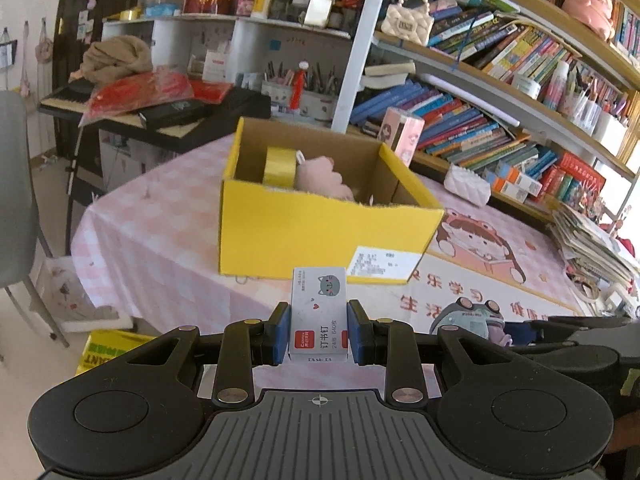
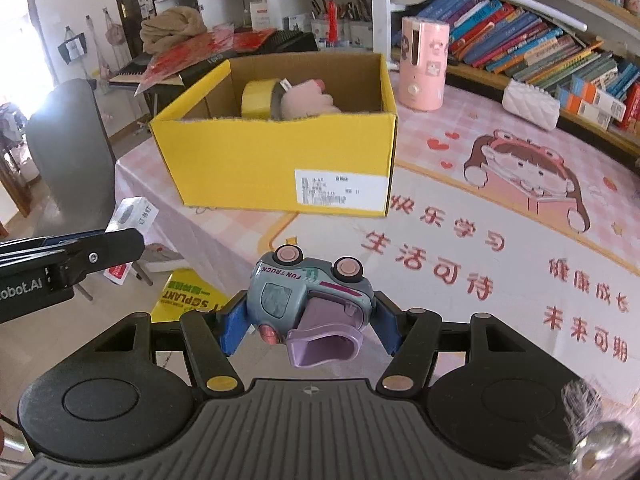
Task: Organize objects
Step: 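Lift the card box and toy truck and carry them toward the yellow box, then lower the card box and toy truck into the yellow box with both tools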
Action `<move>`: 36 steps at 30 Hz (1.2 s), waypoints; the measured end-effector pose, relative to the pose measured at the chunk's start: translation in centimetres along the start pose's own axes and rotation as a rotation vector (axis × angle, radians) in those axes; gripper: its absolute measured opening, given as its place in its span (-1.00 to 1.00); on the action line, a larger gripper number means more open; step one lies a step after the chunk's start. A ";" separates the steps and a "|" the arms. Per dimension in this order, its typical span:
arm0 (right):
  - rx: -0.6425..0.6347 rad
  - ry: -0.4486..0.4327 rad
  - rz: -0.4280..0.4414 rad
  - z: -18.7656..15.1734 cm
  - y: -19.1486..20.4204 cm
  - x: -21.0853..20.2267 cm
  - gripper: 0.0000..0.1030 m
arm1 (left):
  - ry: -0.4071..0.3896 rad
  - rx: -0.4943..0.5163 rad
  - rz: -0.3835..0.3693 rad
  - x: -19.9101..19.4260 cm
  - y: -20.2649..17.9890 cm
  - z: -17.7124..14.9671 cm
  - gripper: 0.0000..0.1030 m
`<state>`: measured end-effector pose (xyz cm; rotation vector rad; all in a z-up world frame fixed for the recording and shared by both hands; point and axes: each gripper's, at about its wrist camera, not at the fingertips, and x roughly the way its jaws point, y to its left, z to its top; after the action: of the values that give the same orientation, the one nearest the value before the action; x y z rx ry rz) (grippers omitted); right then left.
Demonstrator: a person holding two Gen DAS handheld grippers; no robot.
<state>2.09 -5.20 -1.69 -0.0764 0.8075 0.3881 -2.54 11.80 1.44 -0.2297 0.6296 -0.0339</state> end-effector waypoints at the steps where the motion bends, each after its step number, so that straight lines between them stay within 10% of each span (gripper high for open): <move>1: -0.005 -0.008 -0.003 0.3 0.1 0.0 0.18 | -0.007 0.002 -0.001 0.0 0.0 0.2 -0.46; 22: -0.041 -0.192 0.018 12.0 -2.0 3.0 0.18 | -0.115 0.004 0.042 6.4 -1.3 7.5 -0.46; 36: -0.068 -0.180 0.049 17.7 -4.6 9.3 0.18 | -0.032 0.066 0.124 15.0 -3.3 9.7 -0.46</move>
<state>21.82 -2.81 3.54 -0.0844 0.6195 0.4621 15.41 9.07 1.07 -0.1270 0.6089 0.0683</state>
